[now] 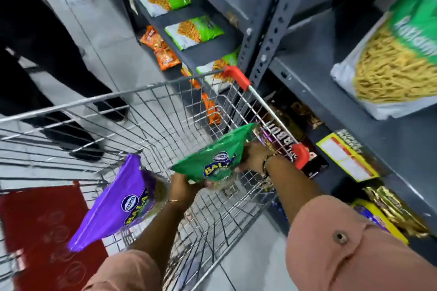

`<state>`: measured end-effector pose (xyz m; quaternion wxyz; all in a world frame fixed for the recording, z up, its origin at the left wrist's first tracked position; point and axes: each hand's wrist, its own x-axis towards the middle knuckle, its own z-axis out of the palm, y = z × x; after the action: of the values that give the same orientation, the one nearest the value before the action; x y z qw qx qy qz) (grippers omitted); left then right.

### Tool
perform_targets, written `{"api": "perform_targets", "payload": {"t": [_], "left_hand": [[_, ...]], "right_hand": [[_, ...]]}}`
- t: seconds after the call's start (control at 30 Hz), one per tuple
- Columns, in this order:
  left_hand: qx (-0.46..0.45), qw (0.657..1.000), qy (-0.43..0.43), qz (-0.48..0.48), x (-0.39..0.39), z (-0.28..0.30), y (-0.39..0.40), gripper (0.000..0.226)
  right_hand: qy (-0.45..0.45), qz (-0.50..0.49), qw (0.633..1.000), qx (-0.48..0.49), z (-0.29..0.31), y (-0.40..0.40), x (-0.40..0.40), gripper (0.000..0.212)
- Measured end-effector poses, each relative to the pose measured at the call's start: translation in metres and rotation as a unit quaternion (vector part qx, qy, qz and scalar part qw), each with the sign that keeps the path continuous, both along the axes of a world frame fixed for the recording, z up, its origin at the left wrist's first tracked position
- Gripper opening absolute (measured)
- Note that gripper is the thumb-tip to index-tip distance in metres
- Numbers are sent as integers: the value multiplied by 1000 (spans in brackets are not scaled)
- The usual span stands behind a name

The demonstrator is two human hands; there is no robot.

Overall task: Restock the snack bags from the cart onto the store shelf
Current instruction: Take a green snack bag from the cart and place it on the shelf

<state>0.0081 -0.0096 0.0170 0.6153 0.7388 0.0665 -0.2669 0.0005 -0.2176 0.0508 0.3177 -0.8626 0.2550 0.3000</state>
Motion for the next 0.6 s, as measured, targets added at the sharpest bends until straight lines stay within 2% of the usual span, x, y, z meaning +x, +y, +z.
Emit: {"api": "perform_targets", "payload": {"t": [0.13, 0.2, 0.3, 0.37, 0.4, 0.43, 0.47, 0.53, 0.6], "left_hand": [[-32, 998, 0, -47, 0, 62, 19, 42], [-43, 997, -26, -52, 1, 105, 21, 33], [-31, 992, -91, -78, 5, 180, 24, 39], [-39, 985, -134, -102, 5, 234, 23, 38], [-40, 980, -161, -109, 4, 264, 21, 39], [-44, 975, -184, -115, 0, 292, 20, 40], [-50, 969, -208, -125, -3, 321, 18, 39], [-63, 952, -254, -160, -11, 376, 11, 36], [-71, 937, -292, -177, -23, 429, 4, 30]], "right_hand": [[-58, 9, 998, -7, 84, 10, -18, 56], [-87, 14, 996, -10, 129, 15, -26, 54], [-145, 25, 989, -12, 210, 19, -46, 53], [-198, 20, 980, 31, 264, 19, -62, 53], [-238, 9, 970, 39, 293, 18, -72, 43], [-277, 1, 960, 41, 320, 18, -86, 19], [-311, -1, 950, 39, 346, 15, -97, 18], [-361, 10, 932, 17, 395, 12, -115, 51], [-419, 12, 907, 44, 445, 8, -137, 67]]}}
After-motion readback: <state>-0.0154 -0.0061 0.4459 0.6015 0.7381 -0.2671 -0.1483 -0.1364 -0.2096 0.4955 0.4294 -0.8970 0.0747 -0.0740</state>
